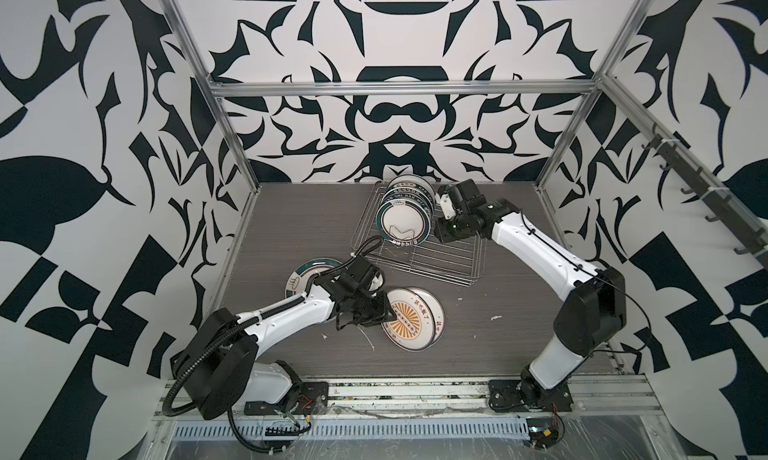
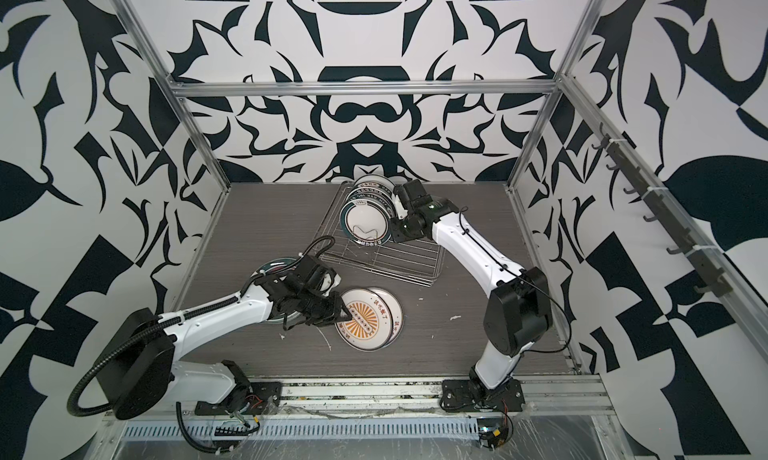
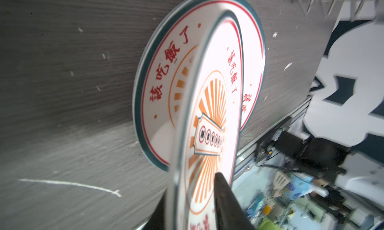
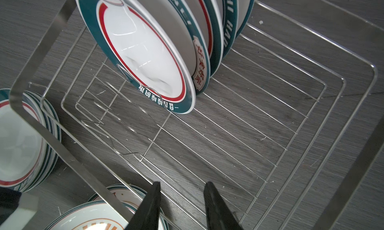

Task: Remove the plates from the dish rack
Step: 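Lower the plate onto the sunburst stack with the left while the right returns, then set the plate flat on the stack with the left gripper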

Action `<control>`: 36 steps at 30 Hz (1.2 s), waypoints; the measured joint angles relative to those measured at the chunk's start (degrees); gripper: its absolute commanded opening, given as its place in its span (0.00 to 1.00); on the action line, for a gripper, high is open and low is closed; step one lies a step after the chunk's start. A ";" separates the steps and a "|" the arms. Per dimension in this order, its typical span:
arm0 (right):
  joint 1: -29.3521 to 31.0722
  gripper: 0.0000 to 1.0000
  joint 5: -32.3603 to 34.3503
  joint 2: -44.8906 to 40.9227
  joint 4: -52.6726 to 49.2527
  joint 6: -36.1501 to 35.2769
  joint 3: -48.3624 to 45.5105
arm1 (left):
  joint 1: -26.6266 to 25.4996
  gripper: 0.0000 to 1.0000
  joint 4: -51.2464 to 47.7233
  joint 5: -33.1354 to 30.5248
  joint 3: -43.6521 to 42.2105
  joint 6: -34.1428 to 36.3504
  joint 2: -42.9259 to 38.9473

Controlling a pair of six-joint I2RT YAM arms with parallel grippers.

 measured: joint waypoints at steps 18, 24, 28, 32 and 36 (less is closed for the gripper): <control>1.11 0.41 -0.42 1.99 -1.14 -2.60 1.01 | 0.00 0.56 -10.32 -7.34 7.69 1.44 4.98; 1.14 0.41 0.00 1.99 -1.18 -2.73 1.01 | 0.00 0.58 -11.74 -8.35 9.46 2.25 7.10; 1.14 0.41 0.28 1.99 -1.25 -2.84 1.01 | 0.00 0.58 -12.09 -8.35 10.60 2.97 8.35; 1.14 0.41 0.11 1.99 -1.36 -3.41 1.01 | 0.00 0.59 -12.22 -8.35 11.37 3.26 8.61; 1.18 0.40 -0.83 1.99 -1.36 -4.24 1.01 | 0.00 0.59 -12.83 -8.70 11.54 3.48 8.61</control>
